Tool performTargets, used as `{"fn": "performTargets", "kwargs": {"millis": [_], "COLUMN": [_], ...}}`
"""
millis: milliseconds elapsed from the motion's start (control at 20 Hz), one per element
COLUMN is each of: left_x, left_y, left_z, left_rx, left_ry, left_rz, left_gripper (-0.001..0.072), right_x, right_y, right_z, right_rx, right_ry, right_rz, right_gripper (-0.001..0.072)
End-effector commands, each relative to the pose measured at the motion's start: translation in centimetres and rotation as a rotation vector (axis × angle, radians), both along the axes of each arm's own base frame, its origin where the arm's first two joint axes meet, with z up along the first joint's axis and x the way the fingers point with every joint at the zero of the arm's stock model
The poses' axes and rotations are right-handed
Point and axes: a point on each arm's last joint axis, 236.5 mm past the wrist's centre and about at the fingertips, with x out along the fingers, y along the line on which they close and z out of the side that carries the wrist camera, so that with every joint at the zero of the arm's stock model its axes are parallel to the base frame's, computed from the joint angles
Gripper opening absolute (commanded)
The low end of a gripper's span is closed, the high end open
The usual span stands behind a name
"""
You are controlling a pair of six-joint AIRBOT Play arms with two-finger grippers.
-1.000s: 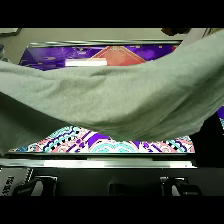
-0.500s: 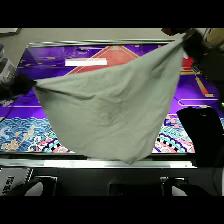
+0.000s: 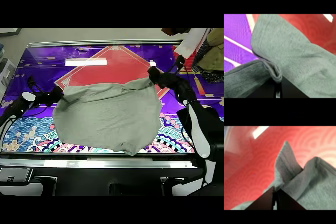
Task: Fold the clothes and pants, and hang the long-sleeved shirts on hangers.
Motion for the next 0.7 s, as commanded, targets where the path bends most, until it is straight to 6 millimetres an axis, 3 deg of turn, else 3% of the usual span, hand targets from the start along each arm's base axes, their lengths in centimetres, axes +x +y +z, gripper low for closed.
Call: {"fn": "performTargets", "kwargs": {"millis": [0, 50, 100, 150, 300, 450, 550, 600, 650], "left_x": [0.1, -0.1, -0.5, -0.8, -3.4, -8.0, -11.8, -13.6, -15.2], "left_y": [-0.2, -0.1, 0.2, 0.7, 4.1, 8.1, 10.2, 10.8, 11.3], "left_z": [-1.2, -0.7, 0.0, 1.0, 5.1, 8.8, 9.7, 9.6, 9.2], "left_rx": [-0.015, -0.031, -0.054, -0.074, -0.079, -0.019, 0.007, 0.001, -0.009], "left_ry": [0.023, 0.040, 0.063, 0.082, 0.092, 0.089, 0.112, 0.118, 0.122], "left_rz": [0.005, -0.013, -0.032, -0.048, -0.121, -0.139, -0.097, -0.063, -0.016], "left_gripper": [0.0083, 0.0171, 0.0359, 0.0471, 0.0486, 0.0518, 0.0517, 0.0518, 0.0518], "right_x": [-3.0, -4.3, -5.7, -7.0, -11.2, -17.5, -20.7, -22.6, -25.1], "right_y": [2.1, 2.5, 2.5, 2.0, -2.5, -7.8, -10.1, -10.1, -9.2], "right_z": [-3.4, -3.2, -2.7, -1.6, 3.3, 6.9, 7.2, 6.3, 4.5], "right_rx": [0.042, 0.056, 0.058, 0.038, -0.040, -0.097, -0.064, -0.043, -0.021], "right_ry": [0.202, 0.259, 0.306, 0.325, 0.328, 0.372, 0.367, 0.378, 0.418], "right_rz": [0.087, 0.121, 0.156, 0.211, 0.333, 0.428, 0.361, 0.345, 0.347], "right_gripper": [0.0174, 0.0242, 0.0356, 0.0393, 0.0393, 0.0382, 0.0347, 0.0237, 0.0210]}}
